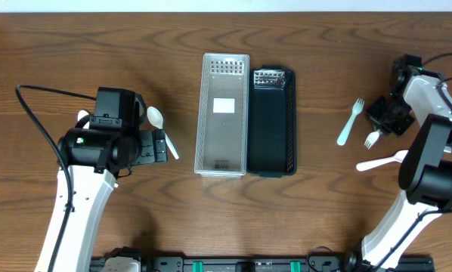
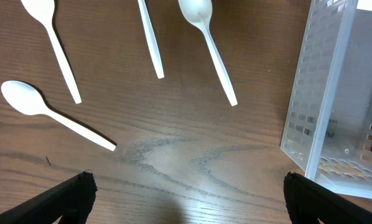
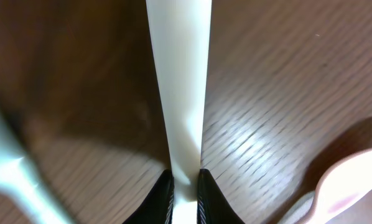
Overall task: Pack container
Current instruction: 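Close the right gripper on a white fork and lift it, then carry the fork into the black basket and release it, then lower the right gripper onto the second white fork and grasp it, then place the second fork in the black basket and open the gripper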
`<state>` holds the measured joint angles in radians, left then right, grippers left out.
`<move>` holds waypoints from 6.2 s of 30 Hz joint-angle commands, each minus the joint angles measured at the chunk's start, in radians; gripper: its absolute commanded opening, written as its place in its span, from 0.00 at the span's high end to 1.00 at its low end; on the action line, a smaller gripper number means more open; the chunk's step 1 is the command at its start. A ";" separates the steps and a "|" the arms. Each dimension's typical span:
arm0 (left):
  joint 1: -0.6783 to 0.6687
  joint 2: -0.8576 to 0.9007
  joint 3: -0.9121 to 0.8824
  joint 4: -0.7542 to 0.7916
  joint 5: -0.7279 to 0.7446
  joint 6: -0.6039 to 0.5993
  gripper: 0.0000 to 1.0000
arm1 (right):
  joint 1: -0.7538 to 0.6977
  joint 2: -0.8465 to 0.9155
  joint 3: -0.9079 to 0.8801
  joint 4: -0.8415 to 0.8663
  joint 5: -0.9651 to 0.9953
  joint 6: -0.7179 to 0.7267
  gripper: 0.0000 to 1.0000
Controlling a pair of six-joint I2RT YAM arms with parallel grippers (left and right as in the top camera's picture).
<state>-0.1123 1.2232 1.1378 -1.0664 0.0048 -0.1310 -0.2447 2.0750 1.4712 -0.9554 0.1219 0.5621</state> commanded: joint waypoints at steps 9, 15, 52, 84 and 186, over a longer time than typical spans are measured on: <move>-0.002 0.006 0.015 0.009 0.006 -0.002 0.02 | 0.369 -0.328 0.008 -0.015 -0.041 -0.148 0.99; -0.002 0.006 0.015 0.009 0.006 -0.002 0.02 | 0.601 -0.335 0.008 -0.014 -0.051 -0.047 0.98; -0.002 0.006 0.012 0.010 0.006 -0.002 0.02 | 0.156 -0.183 0.204 -0.059 -0.002 0.086 0.30; -0.002 0.006 0.012 0.013 0.006 -0.002 0.02 | 0.091 0.152 0.202 0.033 -0.082 -0.126 0.23; -0.002 0.006 0.012 0.013 0.006 -0.002 0.02 | 0.550 -0.386 0.177 -0.190 0.086 0.322 0.48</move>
<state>-0.1123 1.2236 1.1378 -1.0508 0.0135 -0.1310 0.3981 1.7981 1.6077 -1.1030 0.0864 0.7231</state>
